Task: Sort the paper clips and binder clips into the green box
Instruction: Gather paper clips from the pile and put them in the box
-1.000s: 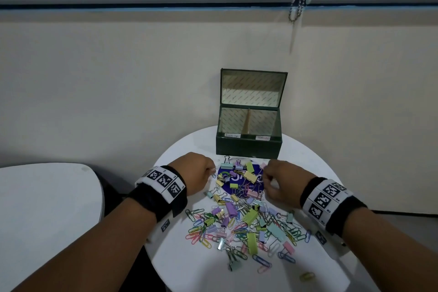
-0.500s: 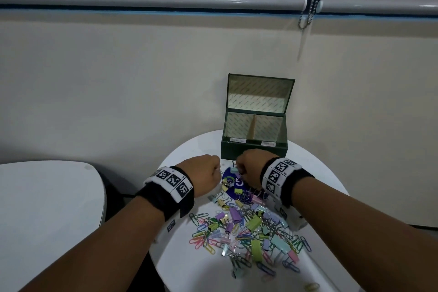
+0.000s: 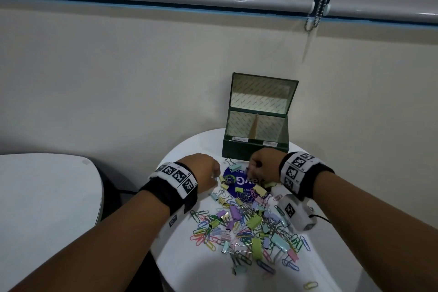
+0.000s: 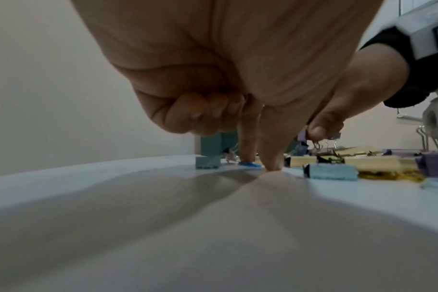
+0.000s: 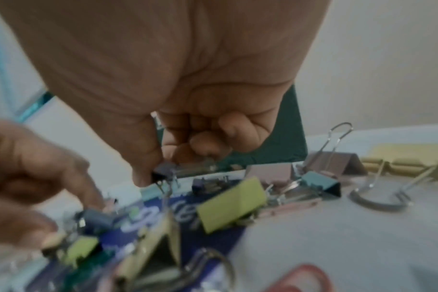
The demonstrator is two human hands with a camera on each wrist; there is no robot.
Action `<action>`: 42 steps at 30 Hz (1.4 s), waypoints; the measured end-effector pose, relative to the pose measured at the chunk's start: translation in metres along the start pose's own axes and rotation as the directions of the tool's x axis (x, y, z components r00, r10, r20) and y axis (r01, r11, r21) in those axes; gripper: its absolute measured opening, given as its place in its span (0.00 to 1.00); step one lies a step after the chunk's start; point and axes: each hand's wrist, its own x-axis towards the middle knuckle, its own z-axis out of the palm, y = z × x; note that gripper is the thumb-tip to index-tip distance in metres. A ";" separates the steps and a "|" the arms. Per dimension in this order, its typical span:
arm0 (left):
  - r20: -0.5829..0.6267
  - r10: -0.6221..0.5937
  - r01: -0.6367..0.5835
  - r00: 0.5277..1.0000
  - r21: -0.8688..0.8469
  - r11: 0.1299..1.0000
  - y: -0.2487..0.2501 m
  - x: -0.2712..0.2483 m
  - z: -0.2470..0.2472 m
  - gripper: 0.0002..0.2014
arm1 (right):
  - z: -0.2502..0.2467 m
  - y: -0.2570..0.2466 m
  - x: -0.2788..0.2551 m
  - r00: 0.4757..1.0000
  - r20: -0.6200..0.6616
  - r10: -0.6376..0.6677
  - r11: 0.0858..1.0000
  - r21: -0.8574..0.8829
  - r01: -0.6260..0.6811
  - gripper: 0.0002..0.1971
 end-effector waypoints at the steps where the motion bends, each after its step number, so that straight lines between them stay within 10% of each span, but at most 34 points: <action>1: 0.004 -0.007 0.007 1.000 -0.010 1.000 -0.001 0.002 0.000 0.12 | -0.005 0.002 -0.002 1.000 -0.021 -0.001 0.999 0.039 0.002 0.07; 16: 0.014 -0.128 0.127 0.992 0.074 0.989 -0.007 0.010 0.001 0.11 | -0.034 0.027 -0.021 0.994 -0.097 0.050 0.831 0.556 0.012 0.06; 26: -0.056 0.032 -0.036 0.998 -0.074 0.997 0.002 -0.001 -0.001 0.03 | -0.024 0.057 -0.033 0.968 0.006 0.253 0.406 0.907 -0.112 0.11; 28: -0.074 0.038 -0.050 0.996 -0.159 0.986 0.003 -0.002 -0.001 0.04 | -0.022 0.061 -0.037 0.962 0.030 0.271 0.567 0.802 -0.185 0.10; 31: -0.057 0.052 -0.062 0.997 -0.187 0.980 0.004 -0.003 -0.001 0.05 | -0.015 0.054 -0.041 0.986 -0.018 0.167 0.983 0.085 -0.165 0.08; 33: -0.051 0.051 -0.060 0.997 -0.195 0.979 0.004 -0.003 -0.001 0.05 | -0.006 0.047 -0.042 0.992 0.021 0.124 0.978 -0.173 -0.119 0.09; 42: -0.007 0.039 -0.040 0.999 -0.147 0.988 0.001 0.002 0.003 0.16 | 0.009 0.037 -0.049 0.987 0.122 0.108 0.940 -0.336 -0.061 0.03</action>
